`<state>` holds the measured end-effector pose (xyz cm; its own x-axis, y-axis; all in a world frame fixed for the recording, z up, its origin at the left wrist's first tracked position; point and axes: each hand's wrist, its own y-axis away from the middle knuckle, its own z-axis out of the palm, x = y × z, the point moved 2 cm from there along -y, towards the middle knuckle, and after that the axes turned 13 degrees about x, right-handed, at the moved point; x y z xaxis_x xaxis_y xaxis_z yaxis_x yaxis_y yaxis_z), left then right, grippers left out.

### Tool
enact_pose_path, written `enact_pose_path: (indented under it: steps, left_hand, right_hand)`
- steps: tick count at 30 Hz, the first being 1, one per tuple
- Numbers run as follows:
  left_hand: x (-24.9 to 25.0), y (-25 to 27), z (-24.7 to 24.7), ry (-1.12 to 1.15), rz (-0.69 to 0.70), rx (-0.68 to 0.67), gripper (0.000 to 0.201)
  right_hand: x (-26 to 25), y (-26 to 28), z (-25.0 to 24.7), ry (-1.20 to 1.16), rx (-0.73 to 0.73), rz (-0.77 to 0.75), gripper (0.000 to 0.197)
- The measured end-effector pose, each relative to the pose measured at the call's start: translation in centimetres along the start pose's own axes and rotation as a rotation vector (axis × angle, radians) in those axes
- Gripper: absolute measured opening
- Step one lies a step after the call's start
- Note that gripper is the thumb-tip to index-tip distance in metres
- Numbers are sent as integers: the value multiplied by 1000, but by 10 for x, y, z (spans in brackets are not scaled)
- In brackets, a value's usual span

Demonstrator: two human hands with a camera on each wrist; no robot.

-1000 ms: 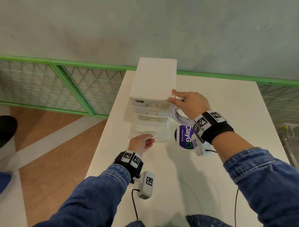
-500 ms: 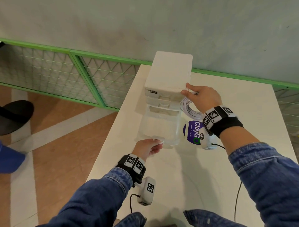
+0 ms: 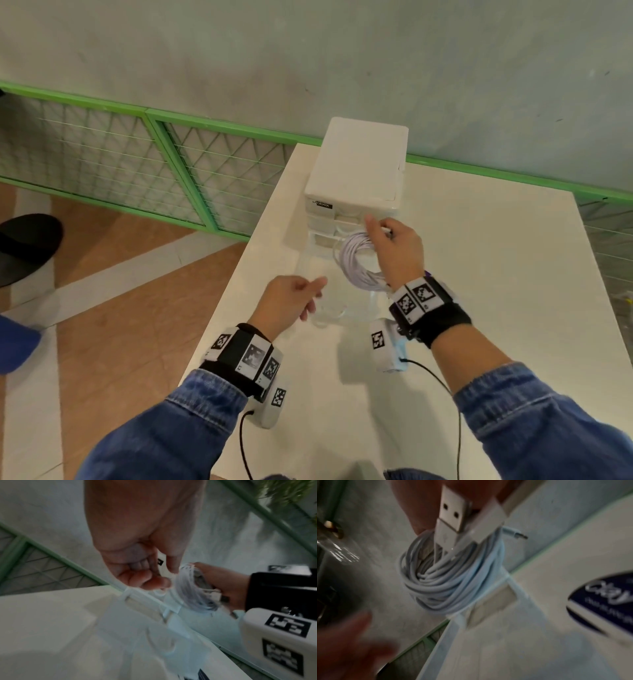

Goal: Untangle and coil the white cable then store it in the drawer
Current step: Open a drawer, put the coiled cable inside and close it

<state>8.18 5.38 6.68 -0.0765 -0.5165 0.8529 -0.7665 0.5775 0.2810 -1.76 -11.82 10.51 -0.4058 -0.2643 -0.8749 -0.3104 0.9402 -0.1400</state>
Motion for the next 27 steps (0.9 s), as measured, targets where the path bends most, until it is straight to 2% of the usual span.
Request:
enact_pose_path:
  steps: [2, 4, 6, 8, 12, 16, 19, 21, 23, 25, 27]
  left_hand:
    - [13, -7, -2, 13, 171, 148, 35]
    - [16, -17, 4, -35, 315, 166, 56]
    - [12, -28, 10, -209, 440, 179, 64]
    - [10, -38, 13, -372, 518, 201, 63]
    - [13, -56, 27, -663, 570, 138, 55]
    - [23, -70, 36, -967, 675, 127, 41]
    - [30, -76, 44, -1038, 717, 67, 32]
    - [32, -79, 52, -1030, 683, 25, 26]
    - [30, -83, 60, -1025, 640, 16, 22]
    - [28, -85, 64, -1013, 610, 13, 21]
    - [27, -86, 66, -1001, 591, 0, 23]
  right_hand:
    - [2, 6, 22, -26, -25, 30, 41]
    - [3, 9, 39, -64, -33, 36, 42]
    - [10, 9, 52, -84, -52, 56, 40]
    - [20, 10, 62, -74, -84, 104, 41]
    - [37, 8, 70, 7, -205, 197, 45]
    - [39, 1, 71, 146, -303, 201, 43]
    - [33, -4, 64, 387, -356, 42, 43]
    - [29, -5, 59, 566, -386, -111, 38]
    - [30, -7, 55, 688, -376, -188, 32]
    - [32, -8, 50, 760, -363, -248, 25]
    - [35, -6, 44, 718, -347, -312, 21]
